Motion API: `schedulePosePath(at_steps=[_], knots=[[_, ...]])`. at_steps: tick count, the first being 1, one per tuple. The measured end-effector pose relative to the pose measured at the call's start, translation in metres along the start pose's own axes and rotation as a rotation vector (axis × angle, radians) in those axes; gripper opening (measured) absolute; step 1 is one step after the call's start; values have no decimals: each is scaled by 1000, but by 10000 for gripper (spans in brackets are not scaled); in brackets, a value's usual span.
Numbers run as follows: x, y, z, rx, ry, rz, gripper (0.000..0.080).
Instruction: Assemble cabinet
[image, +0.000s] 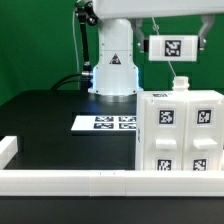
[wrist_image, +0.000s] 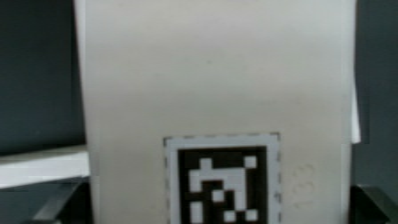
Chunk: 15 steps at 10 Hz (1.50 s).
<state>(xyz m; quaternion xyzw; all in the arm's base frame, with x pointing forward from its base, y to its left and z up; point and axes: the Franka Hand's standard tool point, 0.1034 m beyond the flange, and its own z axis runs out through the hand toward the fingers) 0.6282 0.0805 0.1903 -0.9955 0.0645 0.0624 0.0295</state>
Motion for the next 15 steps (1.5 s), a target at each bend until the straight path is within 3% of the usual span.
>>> schedulePosePath(at_steps=[4,7,15], knots=[[-2,-4,20,-8,-20,-5,557],[0,-11,21,-7,-4,-9,557],[5,-10,28,-10,-7,-8,557]])
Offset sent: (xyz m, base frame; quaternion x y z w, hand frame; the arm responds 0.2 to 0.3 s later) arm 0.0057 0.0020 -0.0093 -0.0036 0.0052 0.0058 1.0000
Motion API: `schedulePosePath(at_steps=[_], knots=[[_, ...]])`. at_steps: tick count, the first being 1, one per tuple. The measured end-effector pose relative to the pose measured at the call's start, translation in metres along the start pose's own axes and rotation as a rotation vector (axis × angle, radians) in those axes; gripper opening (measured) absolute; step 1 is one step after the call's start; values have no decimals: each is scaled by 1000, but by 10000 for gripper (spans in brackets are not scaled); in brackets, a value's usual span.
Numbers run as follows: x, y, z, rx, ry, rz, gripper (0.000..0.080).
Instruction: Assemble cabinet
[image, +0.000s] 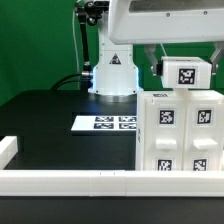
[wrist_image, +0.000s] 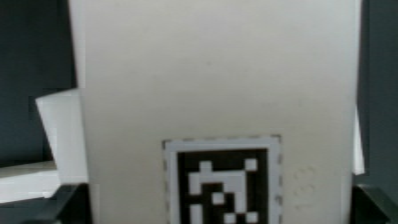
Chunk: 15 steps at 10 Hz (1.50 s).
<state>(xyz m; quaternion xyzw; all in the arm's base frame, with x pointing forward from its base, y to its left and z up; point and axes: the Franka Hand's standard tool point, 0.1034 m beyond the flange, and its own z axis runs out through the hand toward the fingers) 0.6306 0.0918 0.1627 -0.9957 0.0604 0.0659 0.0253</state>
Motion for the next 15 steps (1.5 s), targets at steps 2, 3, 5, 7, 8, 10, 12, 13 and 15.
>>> schedulePosePath(at_steps=[2,3,5,7,8,10,12,13,15], knots=[[-1,-1,5,-1,5,-2,557],[0,0,5,0,10,-4,557],[1,0,5,1,18,-4,557],[1,0,6,1,17,-4,557],[1,0,6,1,17,-3,625],[1,0,6,1,17,-3,642],[1,0,6,1,17,-3,649],[1,0,6,1,17,-3,649],[-6,-1,5,4,24,9,649]])
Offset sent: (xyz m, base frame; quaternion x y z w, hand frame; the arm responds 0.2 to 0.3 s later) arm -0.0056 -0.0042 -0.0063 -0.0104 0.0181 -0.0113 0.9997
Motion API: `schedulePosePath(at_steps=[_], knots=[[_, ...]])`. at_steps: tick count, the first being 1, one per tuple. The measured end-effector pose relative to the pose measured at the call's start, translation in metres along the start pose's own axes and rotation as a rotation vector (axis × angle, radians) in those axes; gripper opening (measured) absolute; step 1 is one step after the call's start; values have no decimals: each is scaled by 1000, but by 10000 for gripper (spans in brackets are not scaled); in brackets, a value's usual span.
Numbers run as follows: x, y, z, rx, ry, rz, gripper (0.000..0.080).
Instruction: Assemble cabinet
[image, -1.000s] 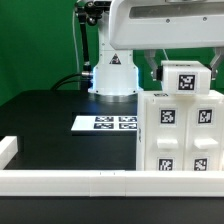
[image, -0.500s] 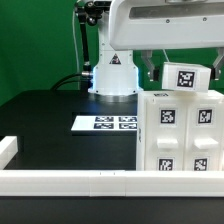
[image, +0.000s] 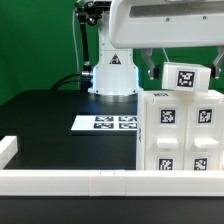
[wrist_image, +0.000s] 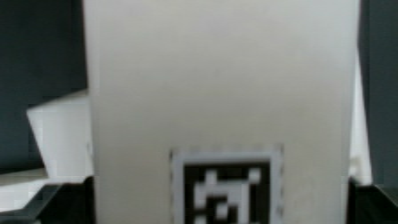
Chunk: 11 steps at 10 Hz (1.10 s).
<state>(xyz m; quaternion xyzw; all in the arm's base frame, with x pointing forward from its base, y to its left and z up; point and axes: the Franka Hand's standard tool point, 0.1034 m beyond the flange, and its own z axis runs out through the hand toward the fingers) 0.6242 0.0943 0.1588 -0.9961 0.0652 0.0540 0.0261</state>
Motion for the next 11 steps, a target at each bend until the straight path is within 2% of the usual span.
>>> schedulePosePath(at_steps=[2,4,5,11], knots=[[-15,0,10,-1,-3,-6,649],[-14,0,12,-1,-2,-5,649],[-14,0,12,-1,-2,-5,546],[-14,1,12,1,-4,40,549]])
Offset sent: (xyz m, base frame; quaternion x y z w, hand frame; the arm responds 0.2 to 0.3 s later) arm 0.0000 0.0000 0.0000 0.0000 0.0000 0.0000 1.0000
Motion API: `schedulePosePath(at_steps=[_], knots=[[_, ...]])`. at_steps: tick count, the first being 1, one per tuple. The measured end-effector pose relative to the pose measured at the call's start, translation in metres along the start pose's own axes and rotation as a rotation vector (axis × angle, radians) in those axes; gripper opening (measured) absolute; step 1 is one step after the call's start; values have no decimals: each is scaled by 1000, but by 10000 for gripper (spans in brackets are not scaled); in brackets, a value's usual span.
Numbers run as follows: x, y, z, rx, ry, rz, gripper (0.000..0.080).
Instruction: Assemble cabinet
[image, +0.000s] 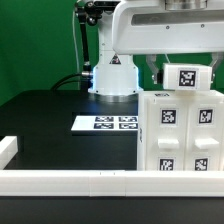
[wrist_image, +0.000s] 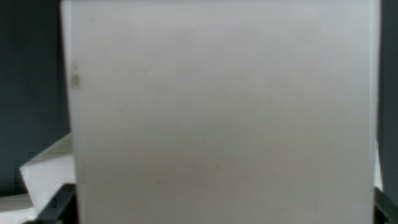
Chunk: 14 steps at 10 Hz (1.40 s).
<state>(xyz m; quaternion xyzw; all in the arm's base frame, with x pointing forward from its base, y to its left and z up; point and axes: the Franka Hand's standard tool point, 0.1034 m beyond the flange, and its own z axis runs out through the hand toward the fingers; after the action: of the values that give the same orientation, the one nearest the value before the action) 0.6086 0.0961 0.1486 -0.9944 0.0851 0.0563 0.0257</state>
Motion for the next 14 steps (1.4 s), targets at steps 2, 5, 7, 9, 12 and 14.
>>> schedulePosePath(at_steps=[2,5,7,9,12,14], knots=[[1,0,1,20,0,266,550],[3,-6,0,87,8,584,550],[3,-7,0,89,2,692,550],[3,-6,0,111,-15,846,550],[5,-11,1,194,19,1245,550],[7,-11,0,208,8,1336,550]])
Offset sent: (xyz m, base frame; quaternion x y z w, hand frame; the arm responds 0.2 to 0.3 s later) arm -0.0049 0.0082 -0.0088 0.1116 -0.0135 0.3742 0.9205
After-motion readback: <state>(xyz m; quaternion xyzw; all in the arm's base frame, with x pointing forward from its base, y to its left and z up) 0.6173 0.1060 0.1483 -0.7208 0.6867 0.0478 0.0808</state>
